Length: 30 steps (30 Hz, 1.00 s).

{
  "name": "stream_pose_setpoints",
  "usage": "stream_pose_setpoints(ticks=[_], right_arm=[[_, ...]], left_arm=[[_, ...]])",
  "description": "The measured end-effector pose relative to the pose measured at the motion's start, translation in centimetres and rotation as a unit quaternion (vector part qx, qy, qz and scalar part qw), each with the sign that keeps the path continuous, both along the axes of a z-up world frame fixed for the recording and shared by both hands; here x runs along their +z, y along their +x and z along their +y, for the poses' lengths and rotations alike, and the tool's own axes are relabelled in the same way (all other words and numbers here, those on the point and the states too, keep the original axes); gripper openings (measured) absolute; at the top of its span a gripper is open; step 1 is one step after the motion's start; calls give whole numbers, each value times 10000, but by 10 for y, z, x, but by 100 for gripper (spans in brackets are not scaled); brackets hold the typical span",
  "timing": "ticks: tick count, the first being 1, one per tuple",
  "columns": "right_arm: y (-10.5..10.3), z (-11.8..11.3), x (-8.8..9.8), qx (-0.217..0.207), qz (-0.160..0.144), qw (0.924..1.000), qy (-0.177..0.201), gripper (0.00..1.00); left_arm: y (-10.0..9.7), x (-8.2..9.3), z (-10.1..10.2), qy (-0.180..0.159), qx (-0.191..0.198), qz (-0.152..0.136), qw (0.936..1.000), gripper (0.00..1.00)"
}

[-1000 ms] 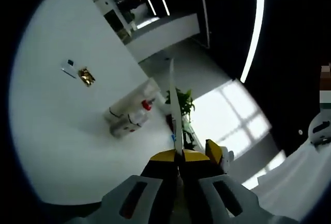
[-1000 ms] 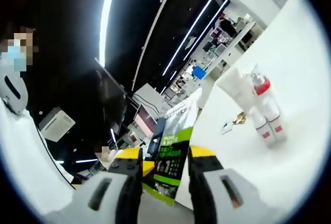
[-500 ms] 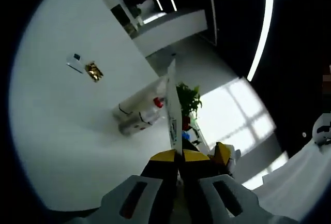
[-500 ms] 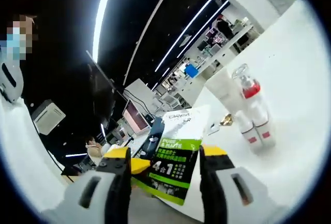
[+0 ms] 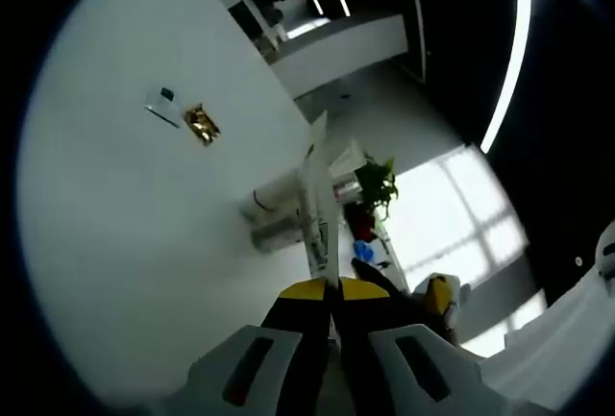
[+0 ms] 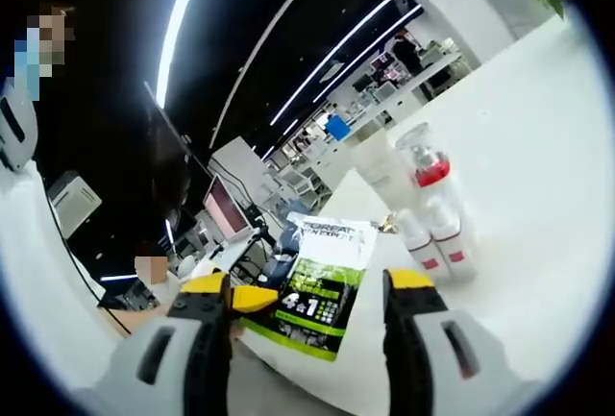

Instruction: Arrange the skincare products in the storage area until every visible bottle or jar stands upright without overlapping.

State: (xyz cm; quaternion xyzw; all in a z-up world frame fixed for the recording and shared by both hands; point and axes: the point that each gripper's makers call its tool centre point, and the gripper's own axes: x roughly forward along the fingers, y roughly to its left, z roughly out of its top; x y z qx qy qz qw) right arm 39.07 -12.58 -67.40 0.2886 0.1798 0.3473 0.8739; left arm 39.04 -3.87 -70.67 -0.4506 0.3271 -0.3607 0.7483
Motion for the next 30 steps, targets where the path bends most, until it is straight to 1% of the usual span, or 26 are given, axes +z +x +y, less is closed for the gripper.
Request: stream_pose_setpoints(ticks=[6,13,17,22,30], right_arm=[[5,-13,-6,-178,38,9997,-149,72],[7,-25,-14,-267,62,9984,-488,78],[8,-30,-17,-339,71,9975,-609,81],[9,-33,-22,-289,57,9952,-930,85],[11,-44,-25,-392,147,9936,-1048,87]], left_arm=[[9,-13,1,92,25,129,9999,0],[19,-30,1,168,87,309,9993,0],[23,-39,1,246,103,386,9989,0],[29,-50,1,355,141,466,9982,0],[38,-66,0,545,143,548,9969,0]])
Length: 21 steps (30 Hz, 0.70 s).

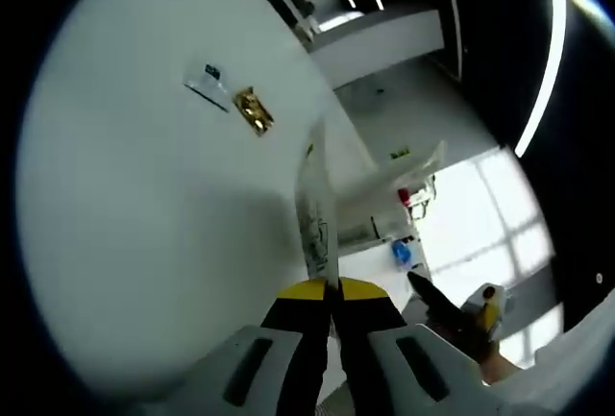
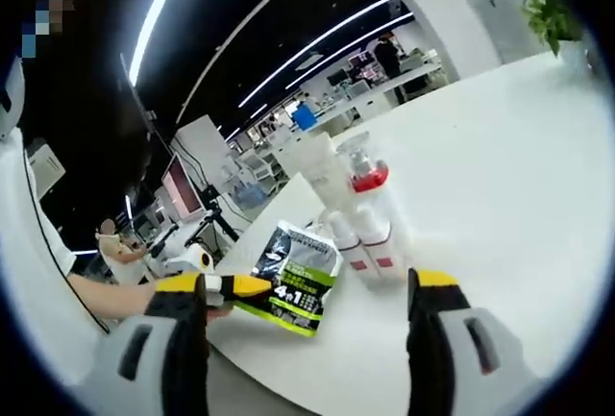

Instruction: Arrange the skincare products in the storage area until every visible bottle or jar stands upright without overlapping.

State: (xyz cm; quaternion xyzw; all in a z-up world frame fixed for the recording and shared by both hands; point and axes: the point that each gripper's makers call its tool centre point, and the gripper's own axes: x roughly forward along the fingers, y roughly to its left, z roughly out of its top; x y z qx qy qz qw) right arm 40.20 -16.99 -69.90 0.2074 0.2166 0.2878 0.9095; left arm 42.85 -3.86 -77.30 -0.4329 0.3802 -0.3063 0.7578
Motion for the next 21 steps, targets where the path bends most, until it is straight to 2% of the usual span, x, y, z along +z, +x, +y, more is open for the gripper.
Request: stream_pose_setpoints(ticks=[8,14,16,21], right_arm=[[2,-12,-3,-96,31,9998,-175,88],[3,-18,-4,-160,66,9996,-227,88],[3,-19,-4,-165,74,9995,-247,88],[3,-20,-5,-172,94,9994,-271,88]], left_arm=[[4,-20,4,283,45,154,9995,0],[5,-34,9,651,9,195,9977,0],[6,-39,10,842,-49,117,9964,0],[8,-44,8,957,-57,133,9953,0]])
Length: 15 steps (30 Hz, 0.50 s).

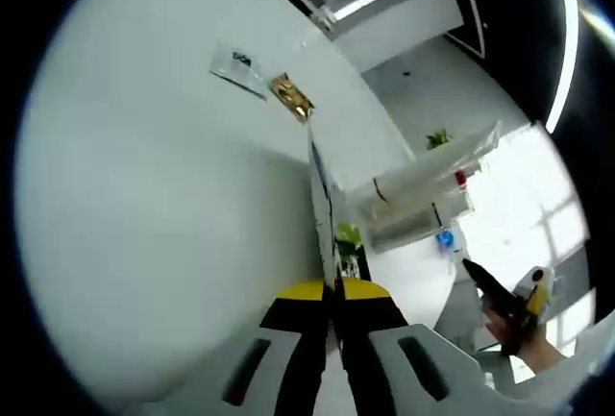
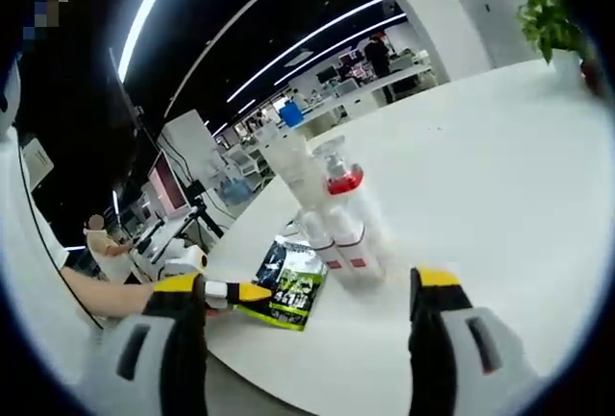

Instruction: Arrange the skincare products in the storage area until every visible bottle or jar stands upright without overlapping.

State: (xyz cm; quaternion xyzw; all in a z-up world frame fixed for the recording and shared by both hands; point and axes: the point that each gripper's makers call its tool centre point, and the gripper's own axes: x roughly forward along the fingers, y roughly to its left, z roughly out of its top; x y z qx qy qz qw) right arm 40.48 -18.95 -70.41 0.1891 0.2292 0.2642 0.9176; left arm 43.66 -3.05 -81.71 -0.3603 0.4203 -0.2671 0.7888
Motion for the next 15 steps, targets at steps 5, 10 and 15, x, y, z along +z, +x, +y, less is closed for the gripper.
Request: stream_pose_setpoints(ticks=[5,10,15], right_arm=[[0,-1,0,-18,6,10000,-3,88],[0,-2,0,-41,19,10000,10,88],[0,-2,-1,-32,29,10000,12,88]], left_arm=[[0,-6,0,144,-31,24,9999,1],[0,-5,-1,164,-75,1,9998,2],[1,-3,-1,449,-280,-298,9982,4]])
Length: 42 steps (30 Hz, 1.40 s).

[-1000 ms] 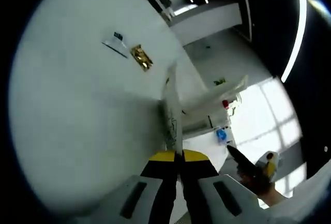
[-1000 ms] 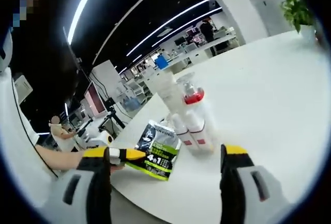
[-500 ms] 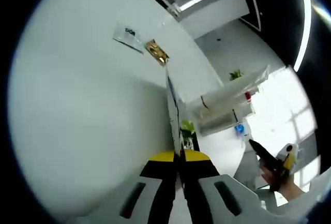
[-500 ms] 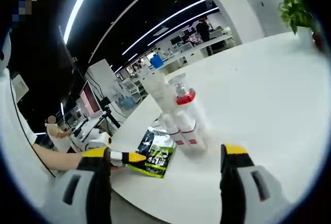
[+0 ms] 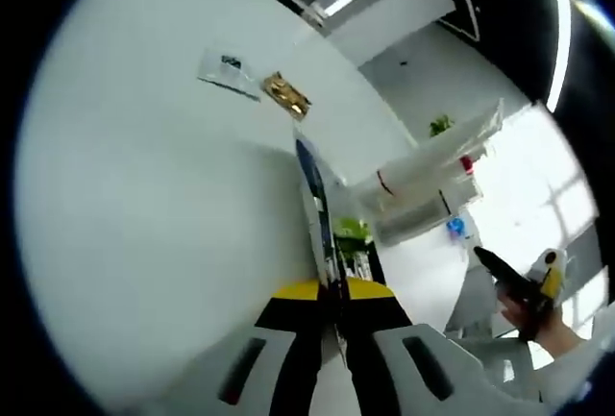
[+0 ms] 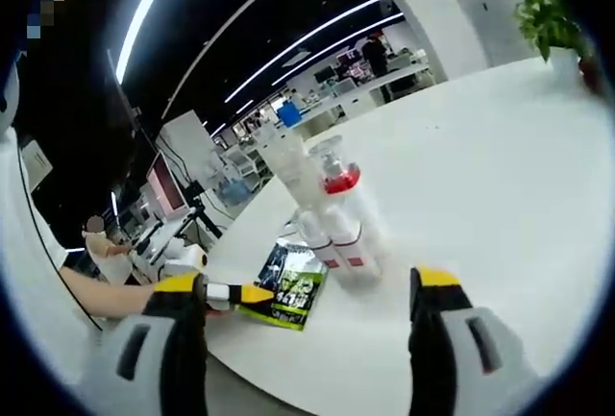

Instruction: Arrange the skincare products in the storage area until every visible bottle or jar stands upright without overlapping.

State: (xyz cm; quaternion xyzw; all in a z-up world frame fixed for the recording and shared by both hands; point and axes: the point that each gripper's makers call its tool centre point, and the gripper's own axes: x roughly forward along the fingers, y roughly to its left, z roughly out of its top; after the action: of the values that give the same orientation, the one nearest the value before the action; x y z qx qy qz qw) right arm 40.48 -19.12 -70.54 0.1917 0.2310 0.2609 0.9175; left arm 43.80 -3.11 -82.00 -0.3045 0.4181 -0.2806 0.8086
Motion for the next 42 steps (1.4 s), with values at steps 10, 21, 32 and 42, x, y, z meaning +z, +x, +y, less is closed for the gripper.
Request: stream_pose_setpoints(ticks=[10,21,32,42], right_arm=[[-1,0,0,-1,20,10000,8,88],[-1,1,0,4,11,10000,15,88],[-1,0,-1,-7,24,10000,26,88],[0,-1,-2,-20,28,10000,23,88]], left_arm=[[-2,3,3,1147,-884,-953,9849,13],[12,6,19,2596,-1499,-1875,9354,36],[16,3,-6,2924,-2504,-2488,8888,44],[19,-4,-6,3101,-2385,-2282,8916,46]])
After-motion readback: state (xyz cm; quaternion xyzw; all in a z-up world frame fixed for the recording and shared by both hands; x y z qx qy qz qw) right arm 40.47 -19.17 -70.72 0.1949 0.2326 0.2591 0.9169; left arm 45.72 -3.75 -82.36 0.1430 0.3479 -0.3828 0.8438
